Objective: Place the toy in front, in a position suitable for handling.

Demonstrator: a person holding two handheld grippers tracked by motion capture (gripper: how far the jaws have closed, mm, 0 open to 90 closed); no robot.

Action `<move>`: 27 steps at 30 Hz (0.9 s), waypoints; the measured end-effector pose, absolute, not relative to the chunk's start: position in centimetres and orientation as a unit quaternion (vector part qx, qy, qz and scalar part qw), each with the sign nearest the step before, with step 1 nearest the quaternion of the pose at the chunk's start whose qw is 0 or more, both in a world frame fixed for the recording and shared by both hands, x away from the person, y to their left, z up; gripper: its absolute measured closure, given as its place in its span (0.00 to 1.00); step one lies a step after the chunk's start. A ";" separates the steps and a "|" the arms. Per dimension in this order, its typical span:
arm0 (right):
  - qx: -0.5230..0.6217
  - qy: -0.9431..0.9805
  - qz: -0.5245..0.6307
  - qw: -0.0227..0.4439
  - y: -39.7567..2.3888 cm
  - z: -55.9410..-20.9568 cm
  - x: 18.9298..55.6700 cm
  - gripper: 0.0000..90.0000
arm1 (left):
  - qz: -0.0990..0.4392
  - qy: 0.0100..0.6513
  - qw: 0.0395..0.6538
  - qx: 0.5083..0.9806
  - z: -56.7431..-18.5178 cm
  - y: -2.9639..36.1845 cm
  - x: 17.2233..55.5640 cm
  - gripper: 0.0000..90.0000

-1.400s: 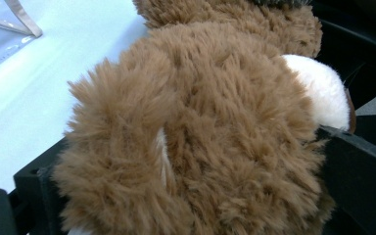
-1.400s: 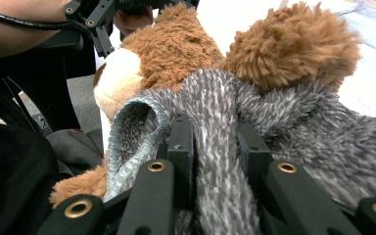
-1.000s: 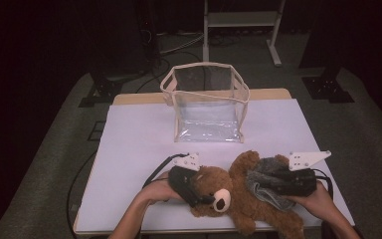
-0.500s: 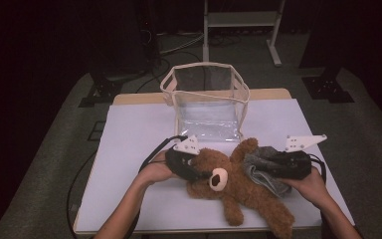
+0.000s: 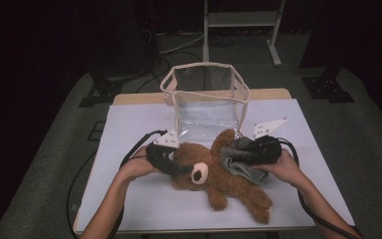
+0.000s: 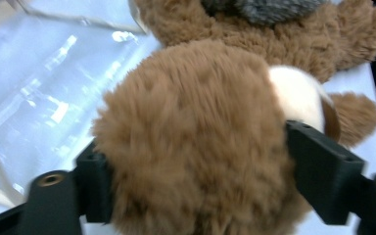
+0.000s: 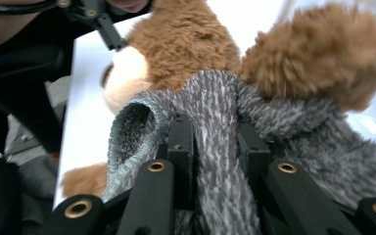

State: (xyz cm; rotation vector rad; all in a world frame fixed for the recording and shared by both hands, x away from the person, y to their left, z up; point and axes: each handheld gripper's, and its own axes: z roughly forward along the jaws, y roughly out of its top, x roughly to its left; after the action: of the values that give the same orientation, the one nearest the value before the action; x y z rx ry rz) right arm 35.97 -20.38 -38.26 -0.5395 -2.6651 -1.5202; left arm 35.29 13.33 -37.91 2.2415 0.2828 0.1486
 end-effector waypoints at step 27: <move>-0.201 -0.828 -0.521 -0.053 -26.3 -32.9 32.5 0.81 | 0.079 0.081 0.450 0.886 -38.6 12.9 31.8 0.34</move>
State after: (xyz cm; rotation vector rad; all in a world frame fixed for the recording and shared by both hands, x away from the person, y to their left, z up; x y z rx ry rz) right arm 32.52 -26.33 -32.85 -0.6533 -2.6924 -1.6946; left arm 31.78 12.87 -38.61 2.1901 0.1992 0.1955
